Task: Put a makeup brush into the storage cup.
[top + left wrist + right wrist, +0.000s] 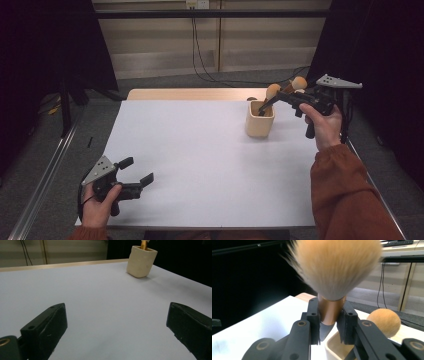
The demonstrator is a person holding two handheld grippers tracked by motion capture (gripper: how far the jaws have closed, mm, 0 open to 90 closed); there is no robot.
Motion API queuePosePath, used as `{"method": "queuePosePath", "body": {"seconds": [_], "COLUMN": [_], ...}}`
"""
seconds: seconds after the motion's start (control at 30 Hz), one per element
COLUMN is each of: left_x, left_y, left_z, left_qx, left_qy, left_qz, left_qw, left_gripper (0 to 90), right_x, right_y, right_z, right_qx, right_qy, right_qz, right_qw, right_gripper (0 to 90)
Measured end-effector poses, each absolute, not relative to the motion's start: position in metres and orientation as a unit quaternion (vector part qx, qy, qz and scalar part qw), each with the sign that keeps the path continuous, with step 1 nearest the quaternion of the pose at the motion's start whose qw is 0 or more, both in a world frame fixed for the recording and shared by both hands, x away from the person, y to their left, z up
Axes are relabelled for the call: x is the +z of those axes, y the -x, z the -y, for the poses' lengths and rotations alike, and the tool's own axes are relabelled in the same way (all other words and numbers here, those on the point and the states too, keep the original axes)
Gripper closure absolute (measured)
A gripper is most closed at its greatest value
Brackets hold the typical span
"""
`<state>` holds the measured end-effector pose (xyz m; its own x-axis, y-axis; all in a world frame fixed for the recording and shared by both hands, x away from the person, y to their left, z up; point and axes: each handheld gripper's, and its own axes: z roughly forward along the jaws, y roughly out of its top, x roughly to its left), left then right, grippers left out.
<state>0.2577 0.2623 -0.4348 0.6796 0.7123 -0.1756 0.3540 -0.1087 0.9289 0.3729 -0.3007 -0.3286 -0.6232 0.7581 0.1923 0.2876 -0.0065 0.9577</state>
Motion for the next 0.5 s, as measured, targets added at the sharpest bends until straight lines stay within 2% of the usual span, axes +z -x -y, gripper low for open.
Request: {"method": "queuePosePath", "body": {"seconds": [0.5], "left_x": [-0.435], "left_y": [-0.258], "left_z": [-0.262], "left_qx": [0.161], "left_qy": [-0.730], "left_qz": [-0.361], "left_qw": [0.557], "left_gripper": [3.3], "right_x": [-0.325], "right_y": [-0.390], "right_z": [0.294], "right_qx": [0.562], "right_qy": [-0.394], "right_qz": [-0.697], "right_qw": [0.211], "right_gripper": [74.6]}}
